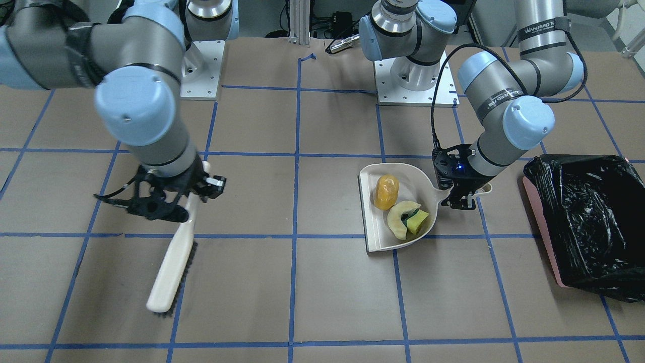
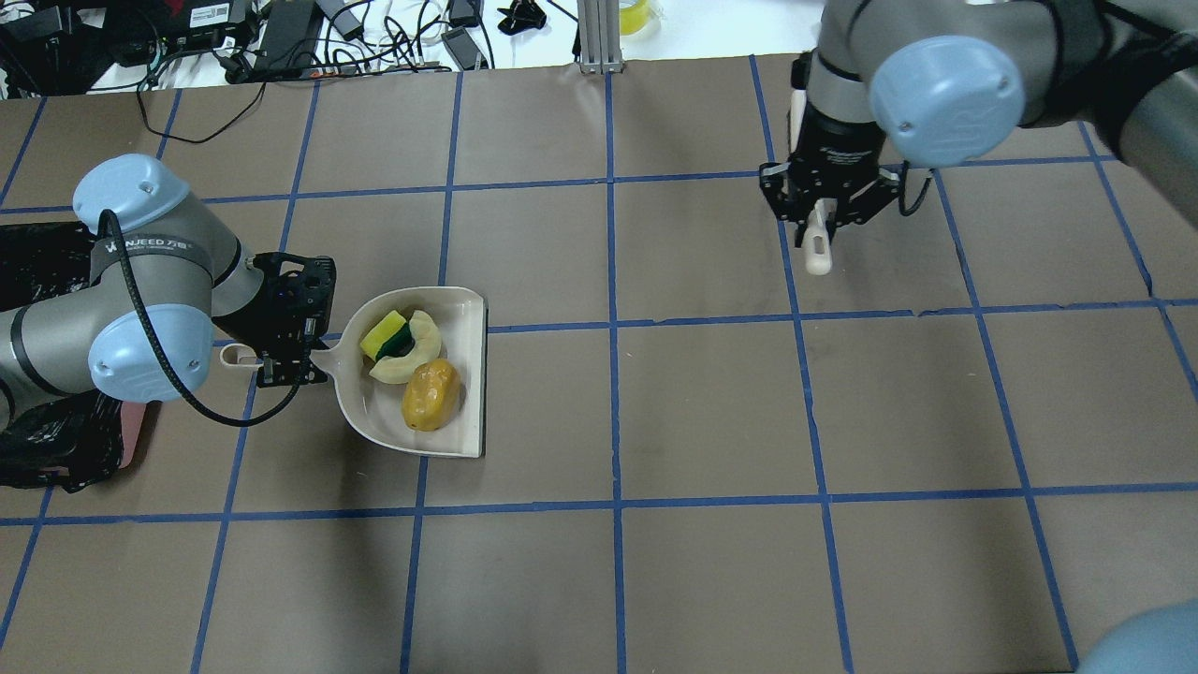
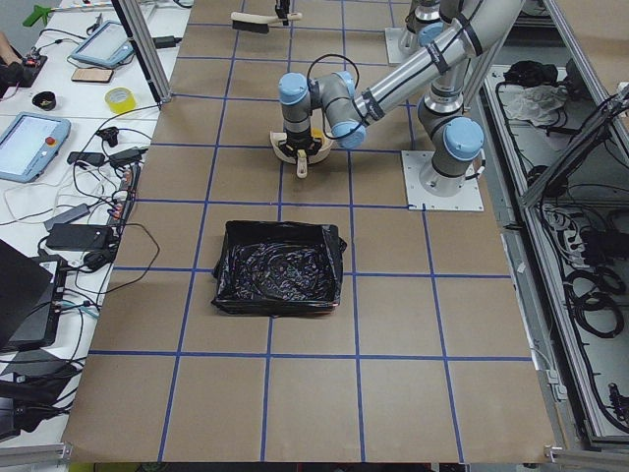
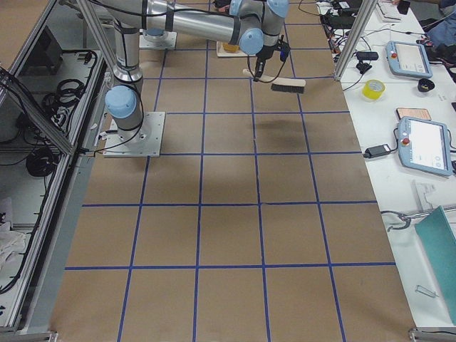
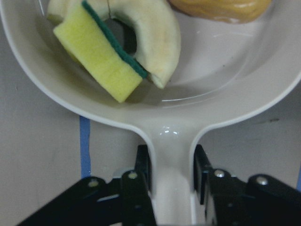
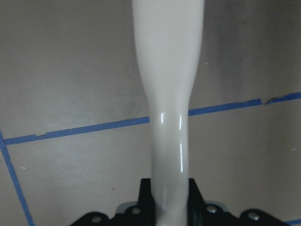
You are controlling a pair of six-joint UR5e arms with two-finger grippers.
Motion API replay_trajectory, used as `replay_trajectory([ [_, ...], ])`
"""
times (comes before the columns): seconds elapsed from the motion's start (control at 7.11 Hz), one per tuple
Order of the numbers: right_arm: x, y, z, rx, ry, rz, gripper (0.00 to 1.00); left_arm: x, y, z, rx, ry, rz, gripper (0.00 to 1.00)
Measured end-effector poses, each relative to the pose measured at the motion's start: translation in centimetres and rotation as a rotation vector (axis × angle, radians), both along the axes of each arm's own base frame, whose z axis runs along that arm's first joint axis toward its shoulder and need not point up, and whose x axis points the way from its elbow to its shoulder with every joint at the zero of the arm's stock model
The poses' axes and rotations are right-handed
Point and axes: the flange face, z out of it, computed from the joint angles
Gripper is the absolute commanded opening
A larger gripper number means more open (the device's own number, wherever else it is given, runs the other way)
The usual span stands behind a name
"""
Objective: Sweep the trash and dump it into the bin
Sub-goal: 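Lift the brush away and return it to its spot with the right gripper, then carry the loaded dustpan over the black bin and tip it with the left gripper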
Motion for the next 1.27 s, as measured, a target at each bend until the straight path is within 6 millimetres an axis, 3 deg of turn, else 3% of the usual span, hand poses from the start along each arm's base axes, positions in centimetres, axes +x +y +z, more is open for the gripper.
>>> replay_trajectory([
  [0.28,-6.5,-1.4,-1.8,-0.011,-0.010,0.000,0.00,0.0,0.0,0.0,0.000,0.002,0.000,0.00],
  [0.56,-12.0,-2.5,-5.4,-0.030,-0.018,0.047,0.00,0.0,0.0,0.0,-0.001,0.004,0.000,0.00],
  [0.84,-14.9,-2.4,-7.7,-0.022,-0.019,0.093,0.00,0.3,-0.1,0.1,-0.007,0.013,0.004,0.00],
  [1.27,-17.6,-2.2,-9.6,0.009,-0.025,0.080,0.00,3.3,-0.5,0.9,-0.045,0.095,0.070,0.00],
])
